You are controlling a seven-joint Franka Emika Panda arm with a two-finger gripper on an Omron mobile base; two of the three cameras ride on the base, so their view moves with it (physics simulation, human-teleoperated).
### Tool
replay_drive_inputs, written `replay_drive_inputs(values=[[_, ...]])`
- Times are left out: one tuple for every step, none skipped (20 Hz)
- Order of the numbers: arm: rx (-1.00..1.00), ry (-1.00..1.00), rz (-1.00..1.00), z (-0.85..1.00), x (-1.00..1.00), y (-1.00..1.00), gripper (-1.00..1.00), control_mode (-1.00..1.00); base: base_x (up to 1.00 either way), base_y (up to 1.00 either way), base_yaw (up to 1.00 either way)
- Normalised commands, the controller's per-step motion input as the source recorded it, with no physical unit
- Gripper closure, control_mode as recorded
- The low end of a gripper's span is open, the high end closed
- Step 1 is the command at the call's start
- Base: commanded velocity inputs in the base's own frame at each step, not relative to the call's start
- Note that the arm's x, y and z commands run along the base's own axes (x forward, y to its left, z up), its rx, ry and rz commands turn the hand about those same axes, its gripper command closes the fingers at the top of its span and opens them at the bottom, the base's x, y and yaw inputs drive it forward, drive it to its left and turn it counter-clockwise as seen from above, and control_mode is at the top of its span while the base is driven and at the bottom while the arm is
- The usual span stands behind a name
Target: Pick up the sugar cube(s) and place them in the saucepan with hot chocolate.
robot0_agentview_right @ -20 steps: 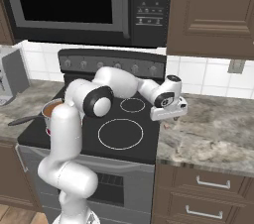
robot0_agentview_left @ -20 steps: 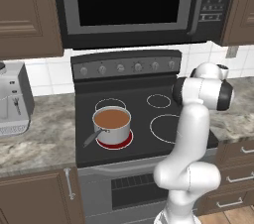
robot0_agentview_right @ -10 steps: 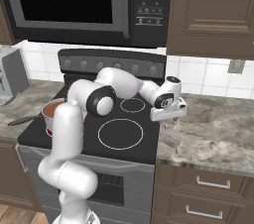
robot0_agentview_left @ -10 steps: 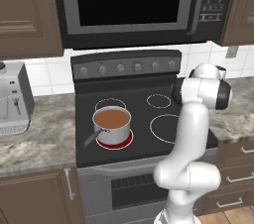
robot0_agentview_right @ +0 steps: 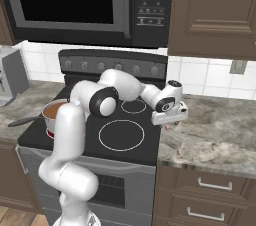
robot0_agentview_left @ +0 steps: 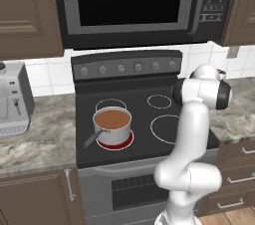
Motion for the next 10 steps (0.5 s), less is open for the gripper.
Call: replay_drive_inputs(values=[[0.00, 0.00, 0.00, -0.23, 0.00, 0.00, -1.00, -1.00, 0.00, 0.00, 0.00], [0.00, 0.00, 0.00, -0.23, 0.00, 0.00, -1.00, -1.00, 0.00, 0.00, 0.00], [0.00, 0.00, 0.00, -0.21, 0.00, 0.00, -1.00, -1.00, 0.00, 0.00, 0.00], [0.00, 0.00, 0.00, -0.21, 0.00, 0.00, -1.00, -1.00, 0.00, 0.00, 0.00], [0.00, 0.00, 0.00, -0.15, 0.02, 0.00, -1.00, -1.00, 0.00, 0.00, 0.00], [0.00, 0.00, 0.00, -0.07, 0.04, -0.01, -1.00, -1.00, 0.00, 0.00, 0.00], [0.00, 0.00, 0.00, -0.07, 0.04, -0.02, -1.00, -1.00, 0.00, 0.00, 0.00], [0.00, 0.00, 0.00, -0.06, 0.06, 0.00, -1.00, -1.00, 0.00, 0.00, 0.00], [0.00, 0.00, 0.00, -0.05, 0.05, -0.02, -1.00, -1.00, 0.00, 0.00, 0.00], [0.00, 0.00, 0.00, -0.04, 0.07, -0.02, -1.00, -1.00, 0.00, 0.00, 0.00]])
